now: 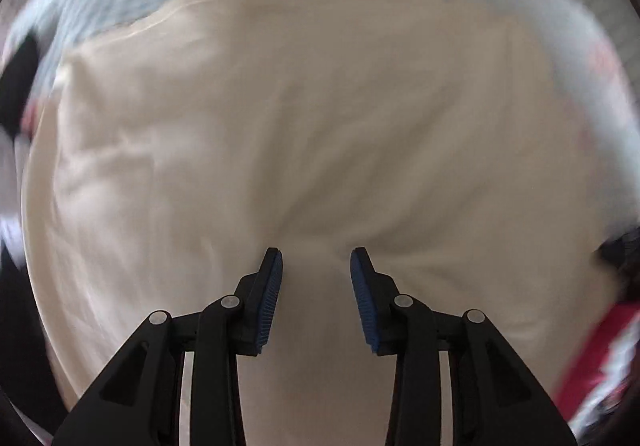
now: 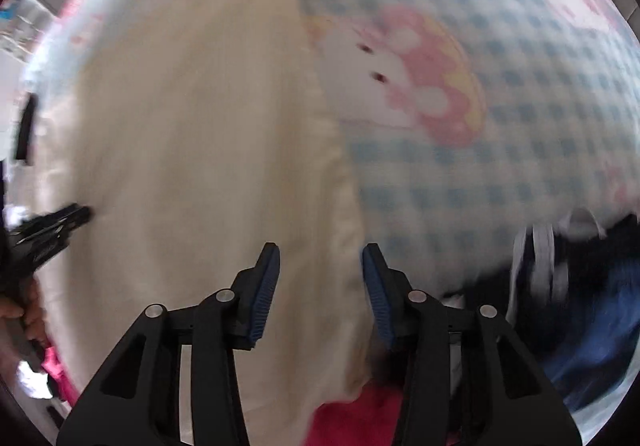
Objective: Fold clothes
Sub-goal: 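Open both grippers and release the folded cream shirt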
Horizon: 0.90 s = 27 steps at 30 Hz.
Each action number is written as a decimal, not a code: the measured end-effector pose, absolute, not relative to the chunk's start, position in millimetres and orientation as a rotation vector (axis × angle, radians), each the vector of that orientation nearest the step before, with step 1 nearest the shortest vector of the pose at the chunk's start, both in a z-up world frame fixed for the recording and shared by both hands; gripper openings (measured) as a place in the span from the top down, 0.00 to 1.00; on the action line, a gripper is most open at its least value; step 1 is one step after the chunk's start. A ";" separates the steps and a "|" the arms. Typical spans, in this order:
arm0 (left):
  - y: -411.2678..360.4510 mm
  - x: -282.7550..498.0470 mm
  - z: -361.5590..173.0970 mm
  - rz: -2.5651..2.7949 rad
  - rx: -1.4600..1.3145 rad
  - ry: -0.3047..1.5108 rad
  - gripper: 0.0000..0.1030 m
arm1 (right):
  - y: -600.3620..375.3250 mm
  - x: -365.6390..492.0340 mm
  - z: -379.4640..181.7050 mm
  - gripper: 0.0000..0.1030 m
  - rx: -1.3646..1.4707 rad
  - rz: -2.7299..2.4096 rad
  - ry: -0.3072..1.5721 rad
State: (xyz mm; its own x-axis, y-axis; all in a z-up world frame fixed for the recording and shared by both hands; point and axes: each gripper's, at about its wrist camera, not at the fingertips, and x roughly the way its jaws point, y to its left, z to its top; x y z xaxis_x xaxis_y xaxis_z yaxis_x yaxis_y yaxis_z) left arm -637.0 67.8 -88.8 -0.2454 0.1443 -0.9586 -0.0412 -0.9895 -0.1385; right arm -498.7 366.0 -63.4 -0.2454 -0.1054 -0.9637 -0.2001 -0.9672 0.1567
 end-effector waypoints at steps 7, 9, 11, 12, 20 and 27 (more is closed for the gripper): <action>112.5 -529.6 -101.8 2.201 -1.808 -0.063 0.52 | 288.8 -434.2 -72.5 0.47 -2.004 2.519 0.334; 117.2 -509.2 -118.6 2.219 -1.820 0.000 0.52 | 272.7 -422.1 -95.7 0.47 -2.077 2.491 0.299; 117.8 -496.0 -123.2 2.266 -1.788 0.023 0.50 | 264.3 -413.2 -105.4 0.46 -2.043 2.499 0.229; 117.2 -493.7 -123.2 2.273 -1.791 0.003 0.46 | 260.1 -408.8 -110.2 0.43 -2.026 2.502 0.194; 117.6 -474.3 -119.6 2.352 -1.789 -0.016 0.42 | 252.8 -374.5 -114.3 0.34 -1.945 2.515 0.150; 107.9 -402.8 -110.1 2.387 -1.702 0.000 0.41 | 253.4 -305.4 -108.0 0.30 -1.900 2.582 0.121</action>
